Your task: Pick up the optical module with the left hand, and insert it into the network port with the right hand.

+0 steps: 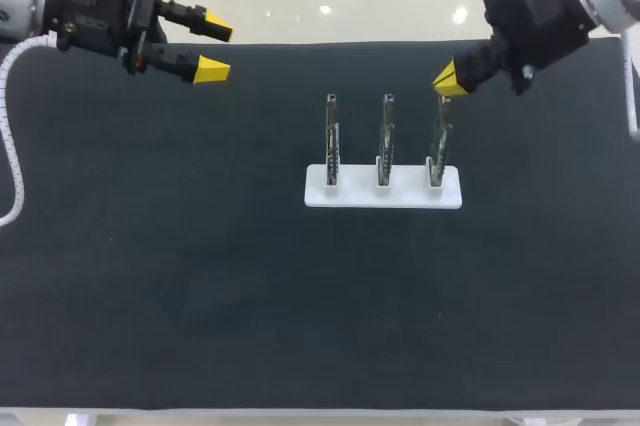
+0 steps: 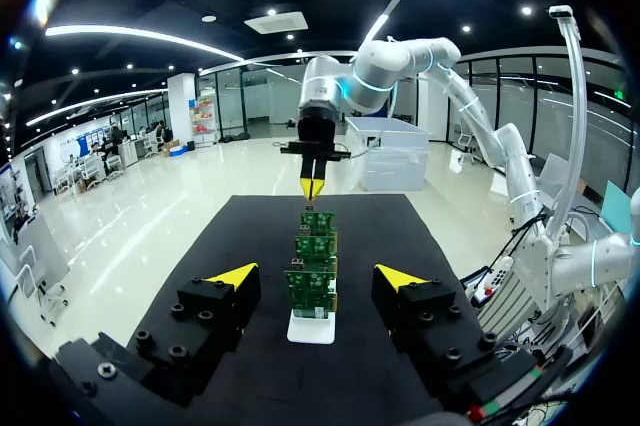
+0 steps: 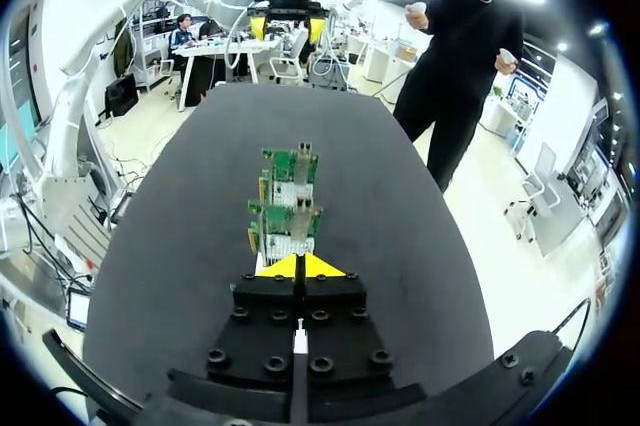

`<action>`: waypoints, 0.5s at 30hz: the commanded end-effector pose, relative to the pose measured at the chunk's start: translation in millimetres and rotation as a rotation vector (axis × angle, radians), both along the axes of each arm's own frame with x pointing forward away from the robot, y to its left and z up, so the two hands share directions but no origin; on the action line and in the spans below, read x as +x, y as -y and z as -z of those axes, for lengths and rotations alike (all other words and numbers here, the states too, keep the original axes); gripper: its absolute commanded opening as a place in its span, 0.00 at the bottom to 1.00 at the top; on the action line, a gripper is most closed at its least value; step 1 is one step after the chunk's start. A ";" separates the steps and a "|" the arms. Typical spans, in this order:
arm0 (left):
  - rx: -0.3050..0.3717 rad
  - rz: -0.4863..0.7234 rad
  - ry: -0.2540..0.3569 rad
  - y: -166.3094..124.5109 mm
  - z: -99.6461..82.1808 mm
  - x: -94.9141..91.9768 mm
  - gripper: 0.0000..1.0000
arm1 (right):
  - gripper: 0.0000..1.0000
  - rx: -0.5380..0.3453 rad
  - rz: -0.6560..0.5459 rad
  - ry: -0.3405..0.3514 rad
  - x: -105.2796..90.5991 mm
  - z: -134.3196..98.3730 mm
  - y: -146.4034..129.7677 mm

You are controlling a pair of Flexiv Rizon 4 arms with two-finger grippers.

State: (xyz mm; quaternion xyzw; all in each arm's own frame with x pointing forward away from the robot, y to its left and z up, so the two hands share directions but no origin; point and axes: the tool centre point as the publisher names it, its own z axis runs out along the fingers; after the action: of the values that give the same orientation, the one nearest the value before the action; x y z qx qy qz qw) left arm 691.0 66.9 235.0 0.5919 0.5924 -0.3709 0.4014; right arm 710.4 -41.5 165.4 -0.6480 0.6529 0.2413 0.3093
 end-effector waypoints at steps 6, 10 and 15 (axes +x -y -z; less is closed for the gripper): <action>0.003 0.000 -0.001 0.4 -0.1 0.7 1.00 | 0.00 -0.046 -0.013 -0.025 -4.2 -44.8 2.4; 0.003 0.000 -0.001 0.4 -0.1 0.7 1.00 | 0.00 -0.048 -0.017 -0.041 -3.7 -53.1 3.4; 0.003 0.000 -0.001 0.4 -0.1 0.7 1.00 | 1.00 -0.047 -0.022 -0.045 -3.1 -56.3 3.3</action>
State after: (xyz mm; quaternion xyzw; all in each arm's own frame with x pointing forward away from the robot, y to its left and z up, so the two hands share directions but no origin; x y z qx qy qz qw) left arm 691.0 66.9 235.1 0.5919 0.5924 -0.3709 0.4014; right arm 705.3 -44.9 221.4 -0.6562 0.6585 0.2423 0.2776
